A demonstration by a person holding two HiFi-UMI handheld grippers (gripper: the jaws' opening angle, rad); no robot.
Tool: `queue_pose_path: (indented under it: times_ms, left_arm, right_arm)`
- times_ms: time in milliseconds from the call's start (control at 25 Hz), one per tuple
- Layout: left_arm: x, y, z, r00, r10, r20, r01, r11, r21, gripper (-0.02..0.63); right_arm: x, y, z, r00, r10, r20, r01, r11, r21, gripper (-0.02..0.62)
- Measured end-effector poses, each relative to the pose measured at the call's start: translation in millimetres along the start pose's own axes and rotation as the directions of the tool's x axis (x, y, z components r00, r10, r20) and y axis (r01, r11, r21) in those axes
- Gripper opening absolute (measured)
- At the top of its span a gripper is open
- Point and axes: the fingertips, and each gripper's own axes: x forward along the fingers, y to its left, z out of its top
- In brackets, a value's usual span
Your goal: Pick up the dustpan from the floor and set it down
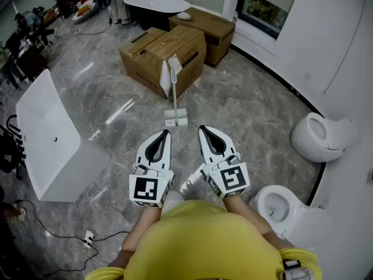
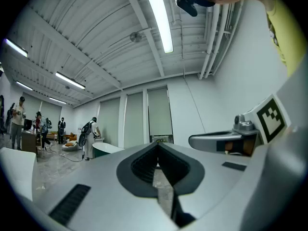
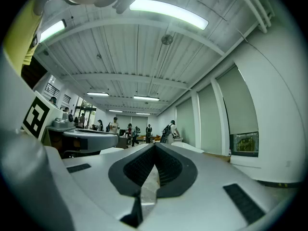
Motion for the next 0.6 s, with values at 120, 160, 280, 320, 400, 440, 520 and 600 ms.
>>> queue_pose_path:
  times_ms: [120,160,280,320,400,440,520,600]
  left_arm:
    - [2.3,-7.3,-3.2,1.000,-0.003,0.006,0.003,1.000,-0.006,0.000]
    - [3.3,-8.6,-4.0,1.000,-0.007,0.010,0.007,1.000,-0.008,0.000]
    - [6.9,-3.7,-4.6,1.000,-0.002,0.011,0.002,1.000,-0.008,0.000]
    - [8.6,-0.9,-6.1,1.000,0.000,0.013,0.000,1.000,-0.009,0.000]
    - [14.1,5.8,-11.6,1.000,-0.002,0.012,0.003,1.000,-0.018,0.000]
    - [18.4,9.9,-15.6,1.000,-0.004,0.006,0.004,1.000,-0.023,0.000]
    - [28.8,20.3,-24.7,1.000,-0.006,-0.008,0.006,1.000,-0.030,0.000]
    - [41.6,34.7,-31.5,1.000,-0.009,-0.016,0.008,0.999,-0.040,0.000]
  right_arm:
    - [-4.8,-6.3,2.9,1.000,0.007,0.028,-0.007,1.000,0.017,0.009]
    - [-5.2,-7.6,3.9,0.999,0.014,0.040,-0.015,0.999,0.028,0.009]
    - [-0.7,-11.6,2.8,0.999,0.017,0.049,-0.019,0.999,0.043,0.011]
    - [1.9,-12.9,0.3,0.999,0.014,0.040,-0.015,0.999,0.036,0.011]
    - [8.6,-15.6,-6.5,1.000,0.009,0.019,-0.009,1.000,0.016,0.027]
    - [13.4,-17.3,-9.8,1.000,0.006,0.010,-0.007,1.000,0.009,0.045]
    - [26.7,-21.0,-16.2,1.000,0.002,-0.008,-0.002,1.000,0.007,0.071]
    - [45.6,-24.8,-23.0,1.000,0.000,-0.024,0.001,1.000,0.010,0.089]
